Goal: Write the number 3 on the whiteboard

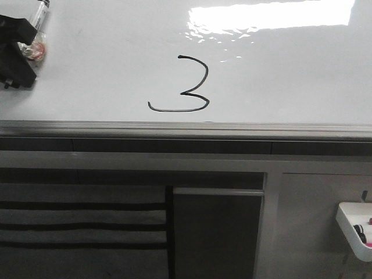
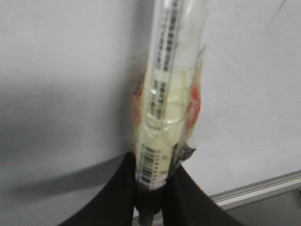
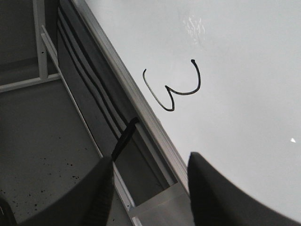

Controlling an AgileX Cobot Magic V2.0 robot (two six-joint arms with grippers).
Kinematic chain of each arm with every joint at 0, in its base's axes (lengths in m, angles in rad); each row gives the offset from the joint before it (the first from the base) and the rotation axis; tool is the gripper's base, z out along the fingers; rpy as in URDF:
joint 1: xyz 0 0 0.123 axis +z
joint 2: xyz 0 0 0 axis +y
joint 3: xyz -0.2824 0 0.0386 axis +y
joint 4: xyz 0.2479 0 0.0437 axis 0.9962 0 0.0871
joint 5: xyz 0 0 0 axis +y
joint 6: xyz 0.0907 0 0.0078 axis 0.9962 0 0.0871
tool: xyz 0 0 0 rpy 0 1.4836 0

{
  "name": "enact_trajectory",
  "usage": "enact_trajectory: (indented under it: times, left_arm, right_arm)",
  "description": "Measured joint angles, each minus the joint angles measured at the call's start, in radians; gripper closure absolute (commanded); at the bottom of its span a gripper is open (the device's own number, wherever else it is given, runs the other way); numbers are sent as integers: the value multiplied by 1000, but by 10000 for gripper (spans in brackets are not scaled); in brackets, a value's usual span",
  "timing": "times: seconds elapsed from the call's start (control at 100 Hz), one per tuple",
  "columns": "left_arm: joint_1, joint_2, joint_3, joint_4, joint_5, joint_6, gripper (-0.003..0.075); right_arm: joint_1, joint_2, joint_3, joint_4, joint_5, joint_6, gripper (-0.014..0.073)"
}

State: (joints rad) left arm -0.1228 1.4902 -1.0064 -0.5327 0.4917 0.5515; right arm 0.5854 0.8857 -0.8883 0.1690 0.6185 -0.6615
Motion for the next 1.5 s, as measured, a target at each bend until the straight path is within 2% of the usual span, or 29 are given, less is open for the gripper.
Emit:
enact_trajectory:
  times: [0.09, 0.21, 0.28, 0.45, 0.52, 0.8, 0.92, 1.1, 1.27, 1.4, 1.5]
  left_arm:
    - [0, 0, 0, 0, 0, 0, 729]
    - [0, 0, 0, 0, 0, 0, 664]
    - [0, 0, 0, 0, 0, 0, 593]
    - [0, 0, 0, 0, -2, 0, 354]
    - [0, -4, 0, 0, 1, 0, 309]
    - [0, -29, 0, 13, 16, 0, 309]
    - [0, -108, 0, 27, 64, 0, 309]
    - [0, -304, 0, 39, 177, 0, 309]
    - [0, -552, 5, 124, 306, 0, 310]
    - [0, -742, 58, 185, 366, -13, 323]
    - [0, -898, 131, 225, 377, -59, 390]
  right_arm:
    - [0, 0, 0, 0, 0, 0, 275]
    - [0, 0, 0, 0, 0, 0, 275]
    - [0, 0, 0, 0, 0, 0, 275]
    - [0, 0, 0, 0, 0, 0, 275]
    - [0, 0, 0, 0, 0, 0, 275]
    - [0, -2, 0, 0, 3, 0, 275]
    - [0, -23, 0, 0, 30, 14, 275]
    - [0, -68, 0, 0, 104, 138, 275]
    - [-2, -93, 0, 0, 159, 290, 278]
    - [-24, -103, 0, -7, 175, 458, 349]
    - [-45, -103, 0, -22, 179, 552, 462]
